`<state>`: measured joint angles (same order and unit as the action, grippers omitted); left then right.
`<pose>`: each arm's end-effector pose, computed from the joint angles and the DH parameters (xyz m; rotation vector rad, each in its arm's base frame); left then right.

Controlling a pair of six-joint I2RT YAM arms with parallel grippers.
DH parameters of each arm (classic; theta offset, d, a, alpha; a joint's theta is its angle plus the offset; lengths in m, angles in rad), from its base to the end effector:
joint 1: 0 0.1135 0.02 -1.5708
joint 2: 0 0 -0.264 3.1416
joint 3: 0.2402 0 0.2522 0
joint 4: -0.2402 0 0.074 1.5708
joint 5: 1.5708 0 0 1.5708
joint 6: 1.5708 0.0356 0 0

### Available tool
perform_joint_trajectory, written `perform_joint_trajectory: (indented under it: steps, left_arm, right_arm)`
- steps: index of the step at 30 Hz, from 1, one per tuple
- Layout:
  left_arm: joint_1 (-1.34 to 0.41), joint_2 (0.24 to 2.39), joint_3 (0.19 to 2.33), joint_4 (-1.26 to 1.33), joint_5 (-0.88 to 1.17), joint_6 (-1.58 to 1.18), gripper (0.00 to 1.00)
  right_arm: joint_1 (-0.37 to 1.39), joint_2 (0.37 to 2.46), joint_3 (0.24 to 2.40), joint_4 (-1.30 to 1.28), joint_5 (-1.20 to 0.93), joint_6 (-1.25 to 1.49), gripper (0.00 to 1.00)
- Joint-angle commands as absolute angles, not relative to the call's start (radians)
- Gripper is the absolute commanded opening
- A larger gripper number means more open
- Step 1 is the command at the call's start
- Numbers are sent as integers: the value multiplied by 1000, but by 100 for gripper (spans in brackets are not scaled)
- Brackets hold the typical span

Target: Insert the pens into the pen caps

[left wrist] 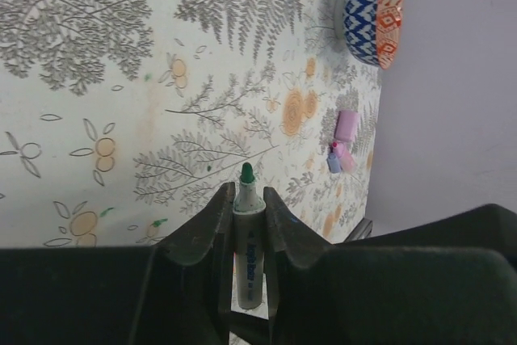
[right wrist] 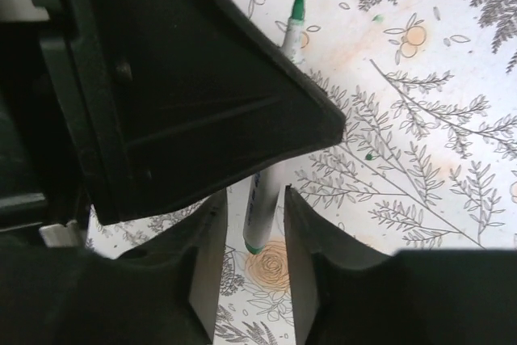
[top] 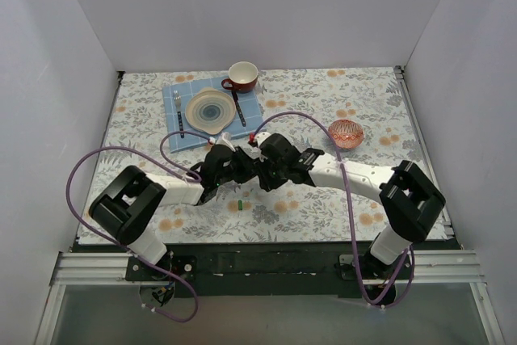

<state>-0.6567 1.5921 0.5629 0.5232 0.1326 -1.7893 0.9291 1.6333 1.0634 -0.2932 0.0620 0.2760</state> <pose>0.2339 -0.1862 0.1455 -1.2656 2.1740 -1.4491 0.2091 0.2761 0.2121 -0.7706 2.3643 0.4570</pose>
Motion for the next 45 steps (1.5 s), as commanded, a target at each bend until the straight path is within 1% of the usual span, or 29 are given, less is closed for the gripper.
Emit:
perform_joint_trajectory:
  steps: [1,6,7,12,15,17,19,23,26,28,29,32,34,35,36,37,38,39,40,41,43,44,45]
  left_arm:
    - [-661,1477,554,561,189,-1744,0]
    - [-661,1451,545,600,250,-1741,0]
    - [-661,1454,548,604,262,-1735,0]
    - [-666,1451,543,585,302,-1710,0]
    - [-666,1433,532,568,296,-1681,0]
    - [-666,1425,526,569,302,-1664,0]
    - [-666,1424,528,565,304,-1655,0]
    - [-666,1431,529,563,308,-1637,0]
    - [-666,1433,514,587,319,-1644,0]
    - [-666,1433,505,597,318,-1652,0]
    - [-666,1427,503,600,316,-1655,0]
    - [-666,1411,489,620,314,-1674,0]
    - [-666,1402,488,617,305,-1684,0]
    - [-666,1396,492,608,296,-1686,14]
    - [-664,1379,502,560,281,-1686,25]
    - [-664,1368,512,522,243,-1683,39]
    - [-664,1358,555,468,217,-1681,50]
    - [-664,1342,583,330,187,-1675,62]
    - [-664,1338,622,249,157,-1664,64]
    - [-664,1338,688,97,93,-1632,65]
    - [-664,1357,761,-59,36,-1580,65]
    - [-664,1370,826,-203,13,-1548,64]
    - [-664,1382,851,-268,-33,-1492,63]
  right_arm:
    - [928,1552,999,-193,-32,265,45]
    - [923,1549,986,-160,-92,255,45]
    - [922,1549,983,-152,-112,255,42]
    - [922,1534,980,-133,-118,258,39]
    - [922,1513,968,-126,-110,261,34]
    - [922,1499,957,-118,-117,265,32]
    - [922,1490,942,-98,-127,270,33]
    - [919,1462,919,-72,-150,282,38]
    - [917,1430,890,-32,-153,301,38]
    - [914,1417,874,-14,-152,310,35]
    - [916,1413,873,-9,-150,314,25]
    - [914,1399,862,21,-141,325,2]
    - [914,1390,851,31,-143,328,1]
    - [913,1376,841,37,-146,328,1]
    - [914,1368,836,43,-147,328,1]
    - [914,1364,830,43,-147,328,1]
    - [911,1350,824,41,-147,328,1]
    - [907,1344,810,34,-146,327,1]
    - [894,1335,801,28,-140,328,1]
    - [884,1321,793,22,-141,325,1]
    - [852,1305,767,3,-146,315,1]
    - [841,1292,759,2,-146,308,1]
    - [828,1284,741,2,-146,301,1]
